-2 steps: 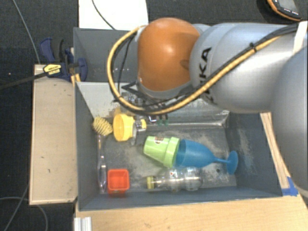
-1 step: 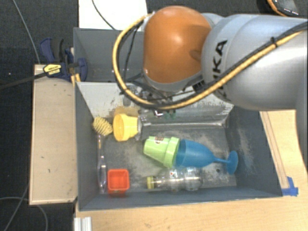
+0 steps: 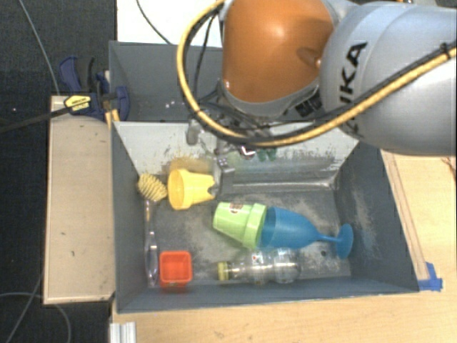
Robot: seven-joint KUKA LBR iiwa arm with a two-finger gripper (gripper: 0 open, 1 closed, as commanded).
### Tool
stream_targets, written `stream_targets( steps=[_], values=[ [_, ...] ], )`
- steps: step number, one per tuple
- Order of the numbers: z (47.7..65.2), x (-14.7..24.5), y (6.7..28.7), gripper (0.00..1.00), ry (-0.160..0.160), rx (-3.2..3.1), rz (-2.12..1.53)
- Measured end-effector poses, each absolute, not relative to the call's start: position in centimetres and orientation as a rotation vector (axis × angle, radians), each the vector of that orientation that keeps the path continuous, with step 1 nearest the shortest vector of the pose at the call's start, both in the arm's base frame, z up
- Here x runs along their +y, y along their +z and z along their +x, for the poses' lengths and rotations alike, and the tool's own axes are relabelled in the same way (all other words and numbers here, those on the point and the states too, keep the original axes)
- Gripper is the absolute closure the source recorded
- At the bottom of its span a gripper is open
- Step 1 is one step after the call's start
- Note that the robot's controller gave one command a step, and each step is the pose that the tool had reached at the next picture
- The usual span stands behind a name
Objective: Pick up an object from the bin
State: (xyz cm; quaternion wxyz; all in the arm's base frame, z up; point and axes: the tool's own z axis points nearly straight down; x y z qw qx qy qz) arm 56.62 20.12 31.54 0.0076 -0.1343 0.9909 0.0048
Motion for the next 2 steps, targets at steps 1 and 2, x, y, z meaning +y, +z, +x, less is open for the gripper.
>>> stream_targets(
  steps=[1, 2],
  values=[
    [56.3, 21.1, 37.9, 0.0, 0.015, 3.099, -0.365],
    [55.1, 23.1, 27.2, 0.0, 0.018, 3.117, -0.215]
  ],
)
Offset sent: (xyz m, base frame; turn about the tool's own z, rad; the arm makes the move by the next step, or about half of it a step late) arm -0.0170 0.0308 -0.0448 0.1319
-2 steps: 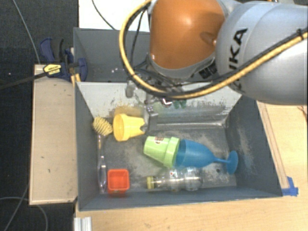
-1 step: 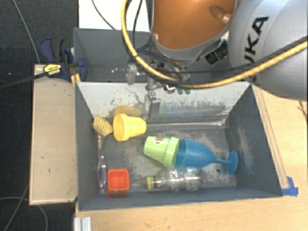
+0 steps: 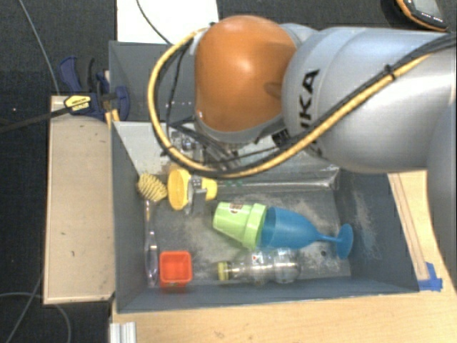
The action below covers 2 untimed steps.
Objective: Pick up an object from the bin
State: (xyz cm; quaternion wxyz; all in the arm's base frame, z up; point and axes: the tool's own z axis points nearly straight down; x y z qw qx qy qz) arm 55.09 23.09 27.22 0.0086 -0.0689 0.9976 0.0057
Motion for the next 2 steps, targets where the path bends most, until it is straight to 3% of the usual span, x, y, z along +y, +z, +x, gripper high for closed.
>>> stream_targets(
  steps=[1, 2],
  values=[
    [56.2, 24.2, 34.4, 0.0, 0.029, 3.088, -0.224],
    [56.1, 23.3, 32.1, 0.0, 0.032, 3.085, -0.244]
  ],
)
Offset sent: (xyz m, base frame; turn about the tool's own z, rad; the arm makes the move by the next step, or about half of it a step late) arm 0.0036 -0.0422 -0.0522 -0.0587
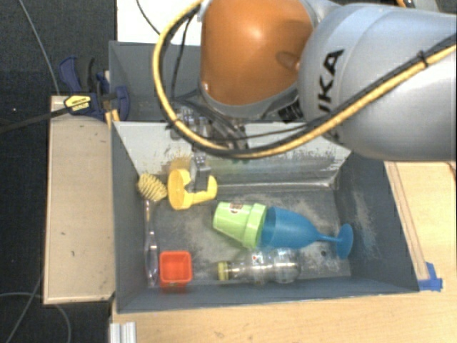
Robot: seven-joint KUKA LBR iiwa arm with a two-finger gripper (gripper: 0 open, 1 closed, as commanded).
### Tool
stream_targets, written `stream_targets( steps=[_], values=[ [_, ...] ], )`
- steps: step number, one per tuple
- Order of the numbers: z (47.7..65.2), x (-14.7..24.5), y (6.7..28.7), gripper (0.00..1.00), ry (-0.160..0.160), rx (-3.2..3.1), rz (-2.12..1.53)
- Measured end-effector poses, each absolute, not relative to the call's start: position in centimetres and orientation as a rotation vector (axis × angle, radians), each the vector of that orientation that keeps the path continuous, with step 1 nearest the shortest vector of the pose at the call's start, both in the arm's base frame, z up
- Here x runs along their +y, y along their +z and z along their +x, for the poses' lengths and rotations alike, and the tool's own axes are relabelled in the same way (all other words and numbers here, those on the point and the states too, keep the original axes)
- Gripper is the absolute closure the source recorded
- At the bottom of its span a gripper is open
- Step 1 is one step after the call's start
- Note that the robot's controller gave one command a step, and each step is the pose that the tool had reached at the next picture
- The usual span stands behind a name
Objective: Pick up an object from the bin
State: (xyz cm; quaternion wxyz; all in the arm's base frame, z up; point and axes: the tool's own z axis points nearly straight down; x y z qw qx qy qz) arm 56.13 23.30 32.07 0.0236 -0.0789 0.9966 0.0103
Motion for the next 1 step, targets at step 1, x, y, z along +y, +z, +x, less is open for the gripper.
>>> stream_targets(
  steps=[1],
  values=[
    [53.32, 23.48, 21.97, 0.0, 0.017, 2.969, -0.834]
  ],
)
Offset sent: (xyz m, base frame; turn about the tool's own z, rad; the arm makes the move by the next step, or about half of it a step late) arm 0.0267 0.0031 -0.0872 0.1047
